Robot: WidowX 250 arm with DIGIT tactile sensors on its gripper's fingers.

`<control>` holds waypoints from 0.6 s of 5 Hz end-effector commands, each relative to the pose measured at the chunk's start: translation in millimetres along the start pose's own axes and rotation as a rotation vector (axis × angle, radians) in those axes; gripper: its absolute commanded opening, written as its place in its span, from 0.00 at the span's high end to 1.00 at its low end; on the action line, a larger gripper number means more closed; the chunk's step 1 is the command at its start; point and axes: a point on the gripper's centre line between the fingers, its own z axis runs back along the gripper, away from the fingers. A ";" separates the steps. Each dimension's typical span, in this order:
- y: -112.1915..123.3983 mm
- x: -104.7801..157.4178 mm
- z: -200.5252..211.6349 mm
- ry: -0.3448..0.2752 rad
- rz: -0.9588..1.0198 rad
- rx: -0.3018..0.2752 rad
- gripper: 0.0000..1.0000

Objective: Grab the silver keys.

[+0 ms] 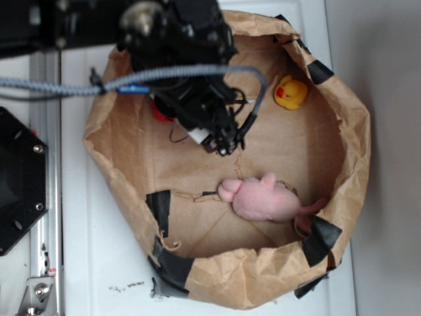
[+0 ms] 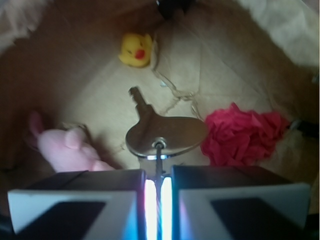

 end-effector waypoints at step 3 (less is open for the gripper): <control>-11.0 2.0 25.9 -0.020 0.030 -0.060 1.00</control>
